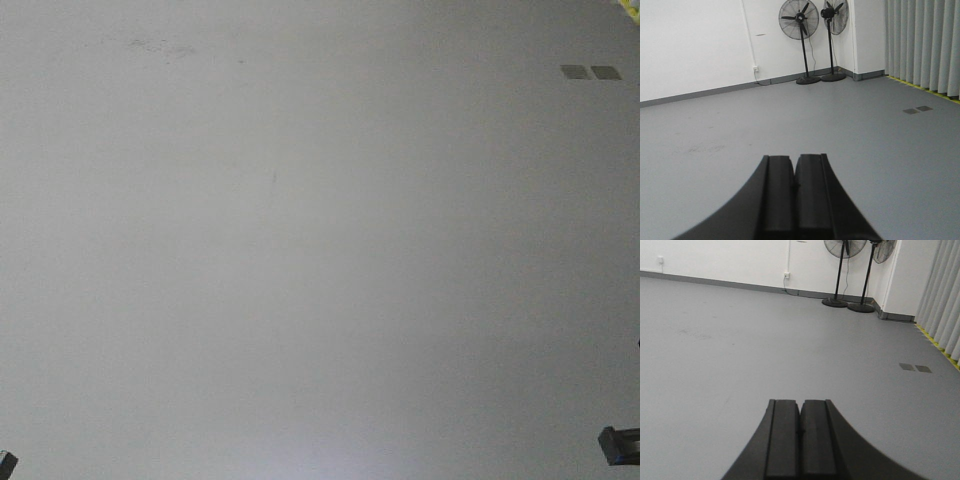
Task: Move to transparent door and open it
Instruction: 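Drive the base forward across the grey floor toward the wall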
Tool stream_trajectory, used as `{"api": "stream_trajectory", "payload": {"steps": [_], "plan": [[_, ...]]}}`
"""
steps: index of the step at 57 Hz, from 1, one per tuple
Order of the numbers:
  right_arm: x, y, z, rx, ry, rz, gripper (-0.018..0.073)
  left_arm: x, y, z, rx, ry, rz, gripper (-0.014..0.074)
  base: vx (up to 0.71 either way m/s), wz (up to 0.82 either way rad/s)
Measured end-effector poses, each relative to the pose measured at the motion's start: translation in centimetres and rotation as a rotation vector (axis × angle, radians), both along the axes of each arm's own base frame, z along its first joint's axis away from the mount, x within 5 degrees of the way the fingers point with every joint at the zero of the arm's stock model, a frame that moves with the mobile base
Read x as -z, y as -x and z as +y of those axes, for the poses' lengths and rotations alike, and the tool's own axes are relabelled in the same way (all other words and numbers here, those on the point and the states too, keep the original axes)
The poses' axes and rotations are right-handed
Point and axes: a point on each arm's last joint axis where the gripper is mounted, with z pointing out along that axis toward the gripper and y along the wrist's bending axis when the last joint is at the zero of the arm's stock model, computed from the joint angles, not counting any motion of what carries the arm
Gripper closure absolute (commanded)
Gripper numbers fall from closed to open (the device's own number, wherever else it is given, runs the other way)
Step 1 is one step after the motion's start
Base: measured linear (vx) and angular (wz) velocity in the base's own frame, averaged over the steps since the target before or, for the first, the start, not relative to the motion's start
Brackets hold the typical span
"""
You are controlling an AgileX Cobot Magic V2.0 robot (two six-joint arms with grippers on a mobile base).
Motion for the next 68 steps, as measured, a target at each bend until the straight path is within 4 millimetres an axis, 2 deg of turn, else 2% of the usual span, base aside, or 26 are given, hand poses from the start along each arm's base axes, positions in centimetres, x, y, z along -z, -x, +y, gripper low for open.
{"api": "stream_trajectory", "payload": {"steps": [47, 68], "plan": [[0.0, 0.0, 0.0, 0.0, 0.0, 0.0, 0.0558, 0.0, 0.0, 0.0, 0.0, 0.0, 0.0, 0.0603, 0.36, -0.01], [0.0, 0.0, 0.0, 0.0, 0.0, 0.0, 0.0558, 0.0, 0.0, 0.0, 0.0, 0.0, 0.0, 0.0603, 0.48, 0.24]]}}
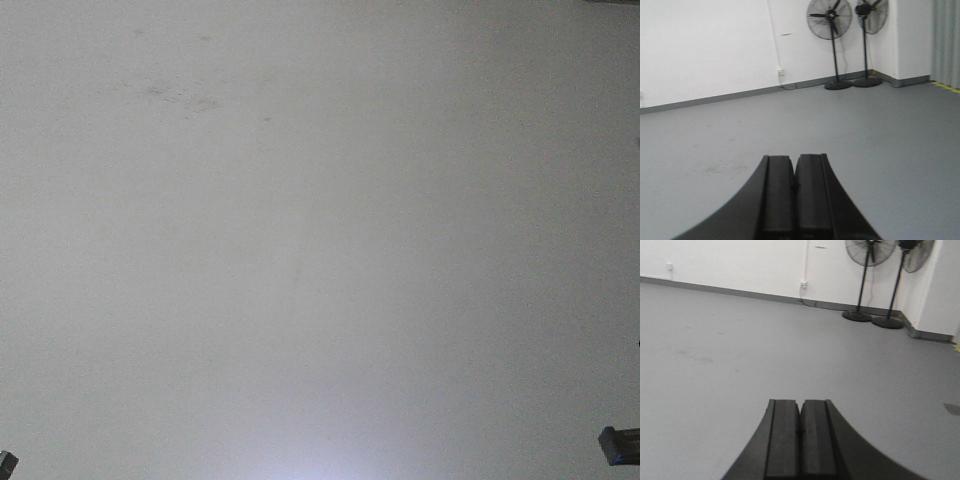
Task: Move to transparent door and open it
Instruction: 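Drive the base forward across the grey floor toward the wall, then drive toward the glass sliding door beside the wooden box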
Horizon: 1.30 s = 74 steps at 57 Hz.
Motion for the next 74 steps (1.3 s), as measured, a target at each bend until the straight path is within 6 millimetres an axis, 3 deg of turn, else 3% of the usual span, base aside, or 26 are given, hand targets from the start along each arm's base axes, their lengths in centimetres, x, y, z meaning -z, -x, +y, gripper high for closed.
{"api": "stream_trajectory", "payload": {"steps": [74], "plan": [[0.06, 0.01, 0.0, 0.0, 0.0, 0.006, 0.0558, 0.0, 0.0, 0.0, 0.0, 0.0, 0.0, 0.0603, 0.55, 0.43]]}}
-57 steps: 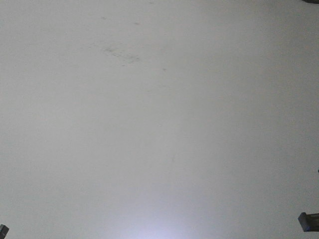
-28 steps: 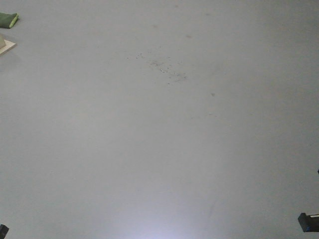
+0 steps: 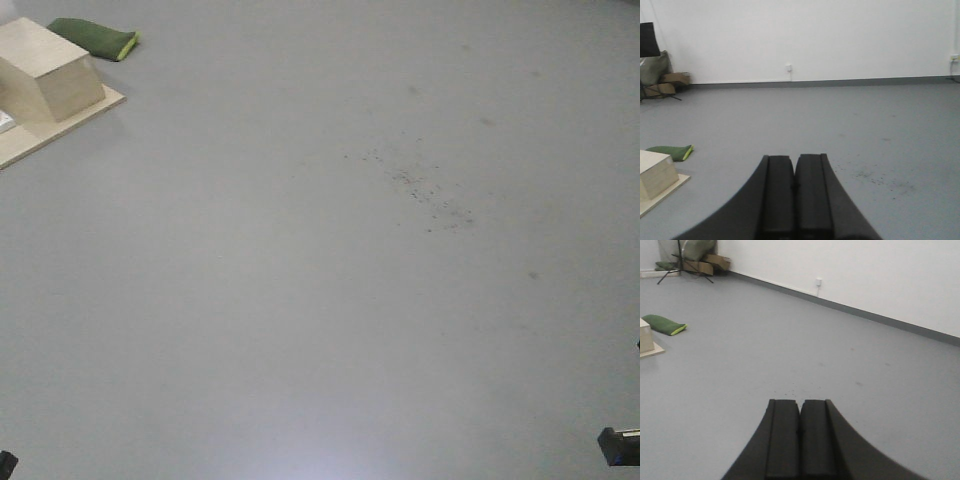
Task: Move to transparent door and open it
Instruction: 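Drive toward the glass sliding door beside the wooden box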
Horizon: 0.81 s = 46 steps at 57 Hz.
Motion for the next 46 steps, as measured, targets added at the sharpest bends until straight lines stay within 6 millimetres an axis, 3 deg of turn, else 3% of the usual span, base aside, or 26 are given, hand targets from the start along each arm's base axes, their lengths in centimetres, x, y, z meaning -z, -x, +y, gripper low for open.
{"api": "stream_trajectory", "payload": {"steps": [46], "plan": [[0.0, 0.0, 0.0, 0.0, 0.002, 0.0, 0.0558, 0.0, 0.0, 0.0, 0.0, 0.0, 0.0, 0.0603, 0.56, 0.66]]}}
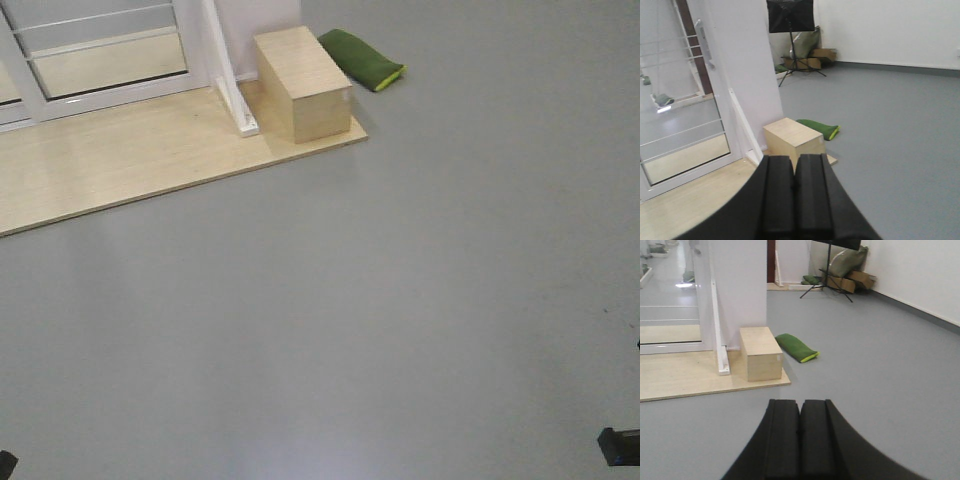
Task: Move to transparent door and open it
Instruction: 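Drive toward the glass sliding door beside the wooden box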
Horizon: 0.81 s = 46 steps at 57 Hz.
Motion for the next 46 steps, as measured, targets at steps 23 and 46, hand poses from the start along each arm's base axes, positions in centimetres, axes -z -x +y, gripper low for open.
{"api": "stream_trajectory", "payload": {"steps": [23, 46], "plan": [[0.0, 0.0, 0.0, 0.0, 0.0, 0.0, 0.0558, 0.0, 0.0, 0.0, 0.0, 0.0, 0.0, 0.0603, 0.59, 0.4], [0.0, 0.0, 0.0, 0.0, 0.0, 0.0, 0.0558, 0.0, 0.0, 0.0, 0.0, 0.0, 0.0, 0.0603, 0.61, 0.12]]}}
